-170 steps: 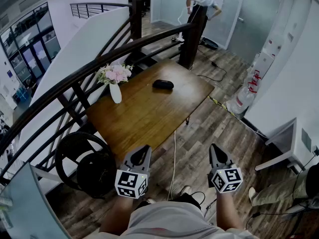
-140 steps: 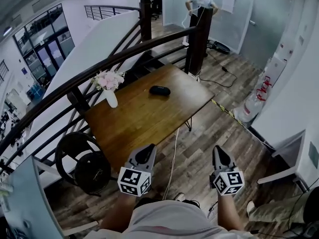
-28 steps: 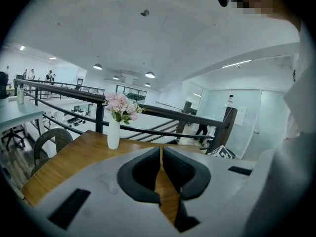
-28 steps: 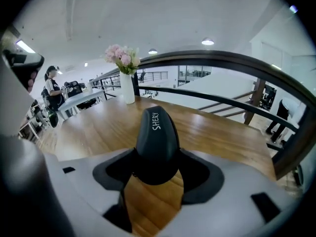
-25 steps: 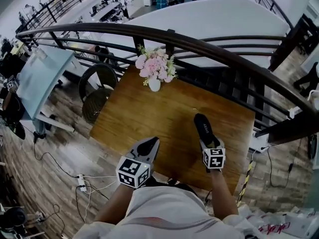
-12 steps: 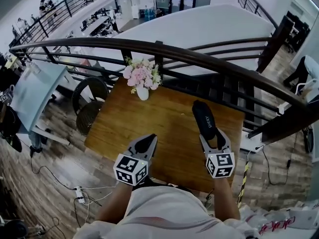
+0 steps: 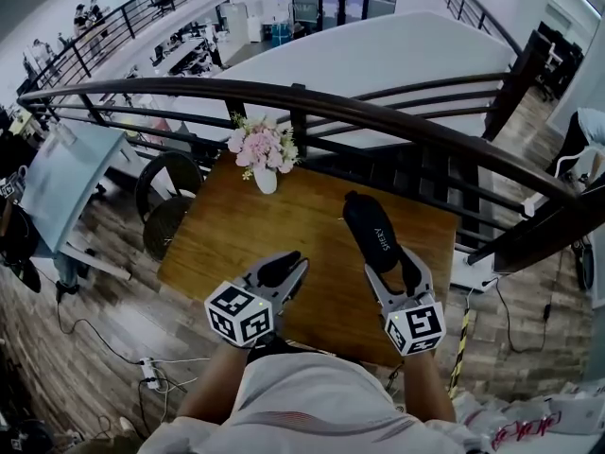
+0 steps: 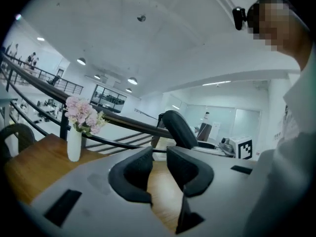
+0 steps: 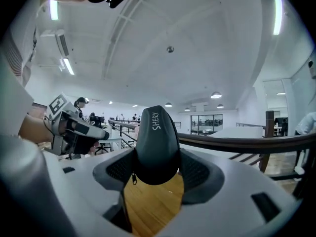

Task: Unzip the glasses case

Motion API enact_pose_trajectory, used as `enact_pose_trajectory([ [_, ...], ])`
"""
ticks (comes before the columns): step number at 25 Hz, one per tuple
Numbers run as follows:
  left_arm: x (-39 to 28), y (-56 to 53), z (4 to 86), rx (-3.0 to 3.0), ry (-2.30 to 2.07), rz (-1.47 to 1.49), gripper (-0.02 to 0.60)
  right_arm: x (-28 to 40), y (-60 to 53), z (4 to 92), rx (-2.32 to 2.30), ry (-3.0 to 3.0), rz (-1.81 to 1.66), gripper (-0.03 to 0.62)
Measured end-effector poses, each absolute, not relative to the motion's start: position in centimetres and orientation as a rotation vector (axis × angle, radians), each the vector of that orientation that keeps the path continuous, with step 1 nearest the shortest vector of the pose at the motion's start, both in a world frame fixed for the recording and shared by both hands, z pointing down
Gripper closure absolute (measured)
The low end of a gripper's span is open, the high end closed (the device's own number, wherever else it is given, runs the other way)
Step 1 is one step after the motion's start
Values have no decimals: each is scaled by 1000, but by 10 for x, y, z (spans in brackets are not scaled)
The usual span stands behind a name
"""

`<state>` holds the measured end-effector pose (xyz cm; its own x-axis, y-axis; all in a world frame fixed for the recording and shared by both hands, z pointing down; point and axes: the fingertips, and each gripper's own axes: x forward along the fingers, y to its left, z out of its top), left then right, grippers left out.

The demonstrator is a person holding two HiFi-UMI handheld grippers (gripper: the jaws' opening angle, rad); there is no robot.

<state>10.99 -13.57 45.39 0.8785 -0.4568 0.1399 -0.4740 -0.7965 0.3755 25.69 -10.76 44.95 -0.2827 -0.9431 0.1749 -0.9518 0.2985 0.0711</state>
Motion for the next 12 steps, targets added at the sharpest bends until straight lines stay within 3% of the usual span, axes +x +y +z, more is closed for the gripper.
enact_pose_trajectory([
  [2, 117, -130, 447, 2602, -567, -11, 428, 251, -103, 441, 1731, -2409, 26, 261],
  [5, 126, -125, 433, 2546, -420, -93, 332, 232, -96, 428, 1636, -2492, -51, 261],
  [12, 145, -118, 404, 2471, -203, -219, 267, 185, -80, 409, 1409, -2633, -224, 261],
])
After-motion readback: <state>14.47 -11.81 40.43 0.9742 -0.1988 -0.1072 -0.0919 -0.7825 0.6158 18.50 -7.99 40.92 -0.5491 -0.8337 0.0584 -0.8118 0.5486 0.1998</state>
